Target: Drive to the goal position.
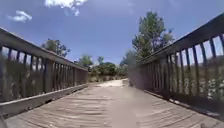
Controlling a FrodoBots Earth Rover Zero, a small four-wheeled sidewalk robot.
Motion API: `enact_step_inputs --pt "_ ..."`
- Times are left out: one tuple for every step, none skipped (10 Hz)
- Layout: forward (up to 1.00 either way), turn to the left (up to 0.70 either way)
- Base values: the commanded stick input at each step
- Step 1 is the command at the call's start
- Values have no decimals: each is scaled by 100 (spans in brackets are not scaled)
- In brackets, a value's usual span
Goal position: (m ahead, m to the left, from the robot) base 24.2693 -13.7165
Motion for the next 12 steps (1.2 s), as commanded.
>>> enact_step_inputs --pt "45 0" --pt "45 0" --pt "45 0" --pt "45 27" --pt "45 21" --pt "45 0" --pt "45 0" --pt "45 0" --pt "45 0" --pt "45 0" --pt "45 0" --pt "45 0"
